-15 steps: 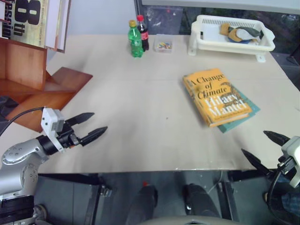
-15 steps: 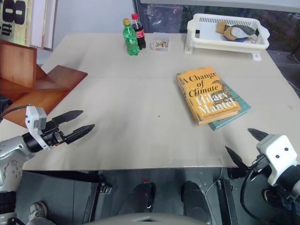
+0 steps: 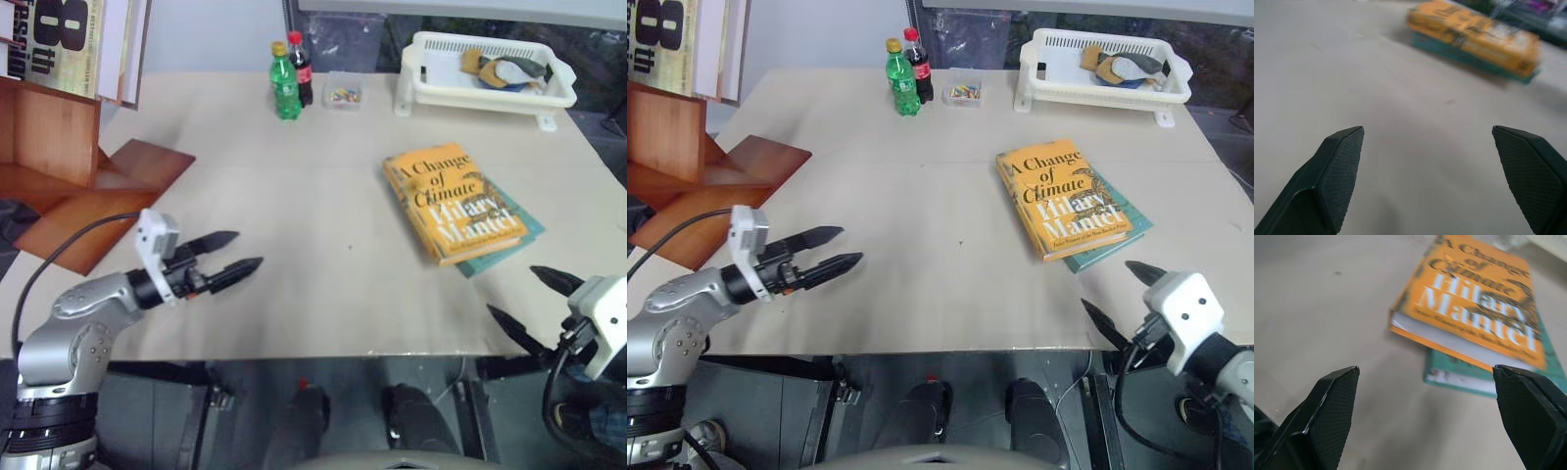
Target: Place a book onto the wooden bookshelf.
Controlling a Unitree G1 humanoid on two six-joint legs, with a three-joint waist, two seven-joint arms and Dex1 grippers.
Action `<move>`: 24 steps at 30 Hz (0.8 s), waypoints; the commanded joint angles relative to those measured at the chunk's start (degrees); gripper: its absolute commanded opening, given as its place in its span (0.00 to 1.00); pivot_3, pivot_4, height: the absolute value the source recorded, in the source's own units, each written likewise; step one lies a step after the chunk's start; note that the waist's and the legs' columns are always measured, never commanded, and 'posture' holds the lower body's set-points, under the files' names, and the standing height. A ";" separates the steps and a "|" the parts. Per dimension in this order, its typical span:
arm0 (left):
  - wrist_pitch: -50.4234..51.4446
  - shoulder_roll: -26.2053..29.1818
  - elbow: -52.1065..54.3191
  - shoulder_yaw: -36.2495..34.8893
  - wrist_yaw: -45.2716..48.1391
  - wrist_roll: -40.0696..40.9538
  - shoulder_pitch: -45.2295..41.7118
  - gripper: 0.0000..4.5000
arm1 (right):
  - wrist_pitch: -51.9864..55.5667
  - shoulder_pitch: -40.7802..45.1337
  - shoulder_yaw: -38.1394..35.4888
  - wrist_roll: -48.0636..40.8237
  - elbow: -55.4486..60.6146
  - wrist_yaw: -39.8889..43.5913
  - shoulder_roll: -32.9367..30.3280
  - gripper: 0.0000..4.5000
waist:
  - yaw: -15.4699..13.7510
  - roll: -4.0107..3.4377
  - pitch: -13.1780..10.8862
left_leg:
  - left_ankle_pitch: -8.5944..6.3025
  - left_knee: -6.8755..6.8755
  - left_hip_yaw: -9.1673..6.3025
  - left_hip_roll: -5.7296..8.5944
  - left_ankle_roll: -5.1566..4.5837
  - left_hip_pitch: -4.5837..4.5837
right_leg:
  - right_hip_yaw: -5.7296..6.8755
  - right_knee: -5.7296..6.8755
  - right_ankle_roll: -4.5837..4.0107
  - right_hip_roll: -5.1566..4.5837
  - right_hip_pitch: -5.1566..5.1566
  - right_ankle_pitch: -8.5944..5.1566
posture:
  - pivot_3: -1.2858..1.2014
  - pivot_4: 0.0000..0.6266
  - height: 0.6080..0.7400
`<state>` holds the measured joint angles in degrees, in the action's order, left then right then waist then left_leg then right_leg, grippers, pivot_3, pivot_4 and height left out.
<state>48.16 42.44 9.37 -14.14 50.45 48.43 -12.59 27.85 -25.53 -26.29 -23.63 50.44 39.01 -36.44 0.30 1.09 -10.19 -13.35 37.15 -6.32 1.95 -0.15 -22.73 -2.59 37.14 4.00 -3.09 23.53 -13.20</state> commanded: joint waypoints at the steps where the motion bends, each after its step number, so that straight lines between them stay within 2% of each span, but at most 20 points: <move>1: 17.48 -7.97 -1.91 3.78 -10.21 10.15 -10.50 1.00 | -2.83 3.50 3.33 -0.97 4.25 0.23 -0.87 1.00 | -0.34 -0.05 -0.01 | 0.00 0.11 -0.06 0.03 0.00 -0.04 | 0.07 0.04 0.06 0.00 -0.03 0.02 | 0.52 0.24 1.00; 3: 22.32 -13.16 -4.61 4.57 -15.28 11.00 -14.68 1.00 | -2.14 5.06 4.46 -1.66 4.61 -0.67 -0.49 1.00 | -0.17 0.05 0.03 | 0.00 0.23 -0.14 0.08 0.00 0.09 | 0.13 0.04 0.12 0.03 -0.23 0.05 | 0.52 0.24 1.00; 6: 27.20 -24.74 -12.87 2.61 -24.39 13.75 -21.89 1.00 | -0.92 7.03 6.90 -1.09 5.61 -3.75 0.63 1.00 | 0.41 0.08 0.02 | 0.01 0.21 -0.13 0.11 0.00 0.09 | 0.08 0.04 -0.01 0.02 -0.22 0.15 | 0.52 0.24 1.00; 8: 26.78 -33.00 -21.50 1.28 -30.83 12.41 -27.52 1.00 | -0.02 6.67 8.47 -0.38 7.89 -6.36 1.71 1.00 | 0.07 0.10 0.02 | 0.01 0.20 -0.16 0.17 0.01 0.07 | 0.09 0.05 -0.11 0.02 -0.22 0.21 | 0.52 0.24 1.00; 10: 24.93 -38.10 -28.54 -1.11 -34.98 11.29 -31.67 1.00 | -0.30 5.10 9.61 0.18 9.35 -8.01 2.13 1.00 | -0.07 0.10 0.02 | 0.01 0.22 -0.25 0.35 0.02 0.02 | 0.15 0.05 -0.11 -0.01 -0.22 0.21 | 0.52 0.24 1.00; 14: 21.81 -42.27 -37.22 -4.21 -39.35 9.78 -36.45 1.00 | -3.26 1.55 10.36 0.37 9.56 -10.69 1.69 1.00 | 0.24 0.10 0.02 | 0.01 0.18 -0.19 0.40 0.02 0.02 | 0.09 0.01 -0.11 -0.04 -0.20 0.20 | 0.52 0.24 1.00; 24: 18.25 -46.56 -47.95 -5.86 -39.15 5.17 -42.66 1.00 | -10.45 -6.28 12.76 1.94 9.56 -18.33 0.45 1.00 | 0.09 0.10 0.02 | 0.01 0.16 -0.14 0.44 0.02 0.01 | 0.05 0.00 -0.09 -0.06 -0.18 0.19 | 0.52 0.24 1.00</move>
<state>67.52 -2.91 -37.74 -19.86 10.59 53.63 -53.22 19.38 -31.51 -13.77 -21.91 57.93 22.22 -35.63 0.39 1.19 -10.17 -13.33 37.30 -6.46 2.40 -0.13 -22.72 -2.54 37.13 3.92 -3.15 23.35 -13.01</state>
